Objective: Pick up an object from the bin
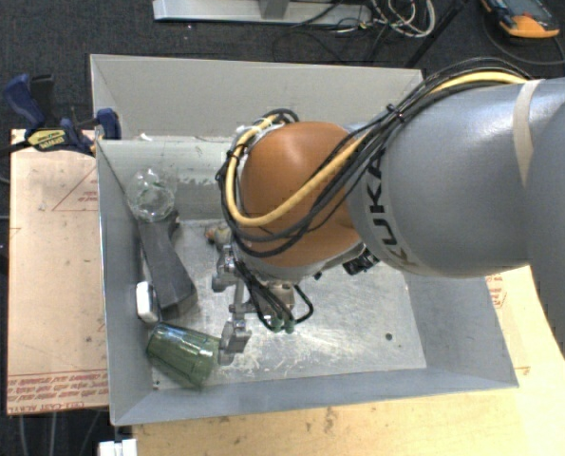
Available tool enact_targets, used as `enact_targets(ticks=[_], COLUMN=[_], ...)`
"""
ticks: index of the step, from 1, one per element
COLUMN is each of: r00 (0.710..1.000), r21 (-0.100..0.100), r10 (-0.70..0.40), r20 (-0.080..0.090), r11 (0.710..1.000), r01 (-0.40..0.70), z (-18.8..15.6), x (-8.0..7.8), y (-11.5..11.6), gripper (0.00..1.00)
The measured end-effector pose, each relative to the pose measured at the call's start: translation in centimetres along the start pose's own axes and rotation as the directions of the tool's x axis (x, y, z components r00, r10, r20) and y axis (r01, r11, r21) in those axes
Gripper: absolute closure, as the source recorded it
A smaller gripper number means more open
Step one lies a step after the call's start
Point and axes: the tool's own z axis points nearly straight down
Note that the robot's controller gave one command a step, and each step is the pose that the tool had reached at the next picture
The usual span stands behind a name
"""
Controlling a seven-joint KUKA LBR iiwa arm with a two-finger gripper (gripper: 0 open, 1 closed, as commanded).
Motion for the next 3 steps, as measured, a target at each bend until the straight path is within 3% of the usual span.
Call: enact_targets(ticks=[1, 2, 3], r00=[1.000, 0.999, 0.999], r21=[-0.001, -0.013, -0.013], r10=[0.003, 0.036, 0.036], r20=[0.007, 0.026, 0.026], r11=[1.000, 0.999, 0.999], r01=[-0.003, -0.035, -0.036], z=[-0.4, 11.7, 11.7], x=[-0.2, -1.0, -1.0], y=[-0.1, 3.4, 3.4], gripper=[0.00, 1.00, 1.00])
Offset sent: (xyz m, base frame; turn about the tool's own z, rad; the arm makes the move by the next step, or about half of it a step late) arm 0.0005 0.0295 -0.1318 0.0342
